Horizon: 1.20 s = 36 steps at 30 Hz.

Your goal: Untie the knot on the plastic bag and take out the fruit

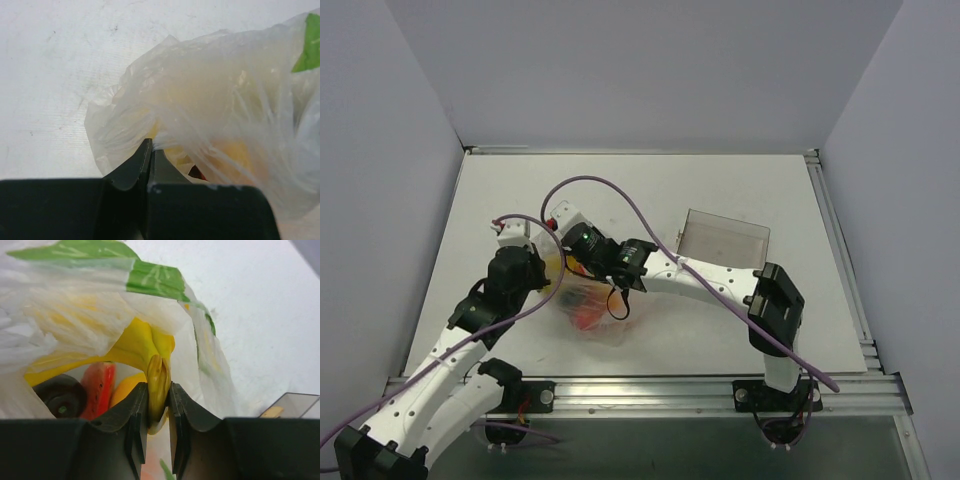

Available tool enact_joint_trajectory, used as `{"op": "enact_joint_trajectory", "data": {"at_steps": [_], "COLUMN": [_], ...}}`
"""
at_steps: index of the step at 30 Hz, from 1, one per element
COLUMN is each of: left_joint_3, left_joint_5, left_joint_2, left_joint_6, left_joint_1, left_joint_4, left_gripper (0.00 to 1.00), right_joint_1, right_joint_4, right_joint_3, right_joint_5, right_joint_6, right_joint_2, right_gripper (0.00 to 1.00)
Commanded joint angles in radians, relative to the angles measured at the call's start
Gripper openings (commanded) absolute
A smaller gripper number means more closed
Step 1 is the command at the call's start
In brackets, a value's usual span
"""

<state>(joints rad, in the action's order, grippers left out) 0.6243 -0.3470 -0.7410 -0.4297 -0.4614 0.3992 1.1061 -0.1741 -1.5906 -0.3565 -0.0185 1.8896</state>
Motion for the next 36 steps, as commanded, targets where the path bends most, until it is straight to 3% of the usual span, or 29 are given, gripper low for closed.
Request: {"op": "enact_joint_trajectory", "data": {"at_steps": [1, 5, 10, 16, 24, 32, 36], "left_joint_3": [0.015, -0.017, -0.026, 0.000, -0.005, -0.020, -0.015], "left_joint_5": [-0.037, -0.030, -0.084, -0.142, -0.158, -0.126, -0.116], "left_joint_2": [0.018, 0.081, 0.123, 0.080, 0.091, 0.103, 0.083], "left_joint_6": [-0.003, -0.011, -0.024, -0.038, -0.046, -0.040, -0.035], "left_joint_1": [0.021, 0.021, 0.021, 0.021, 0.023, 0.023, 0.023], "left_joint_4": [-0.053, -0.051, -0.022, 0.029, 0.027, 0.001, 0.001], "left_gripper": [0.00, 0.00, 0.00, 0.00, 0.00, 0.00, 0.00], "right_joint_1": [0.029, 0.031, 0.032, 0.064, 0.060, -0.021, -0.083], "right_joint_4": [0.112, 0.275, 0.306, 0.306, 0.397, 0.395, 0.426], "right_joint_3": [-0.002, 0.067, 0.087, 0.142, 0.265, 0.328, 0.388], "right_joint_5": [-0.223, -0.363, -0.438, -0.348, -0.369, -0.294, -0.272], "right_joint_6": [0.095, 0.123, 0.164, 0.114, 0.074, -0.153, -0.190], "right_joint_2": [-0.053, -0.076, -0.093, -0.216, -0.351, -0.490, -0.609], "right_gripper": [0.00, 0.00, 0.00, 0.00, 0.00, 0.00, 0.00]}}
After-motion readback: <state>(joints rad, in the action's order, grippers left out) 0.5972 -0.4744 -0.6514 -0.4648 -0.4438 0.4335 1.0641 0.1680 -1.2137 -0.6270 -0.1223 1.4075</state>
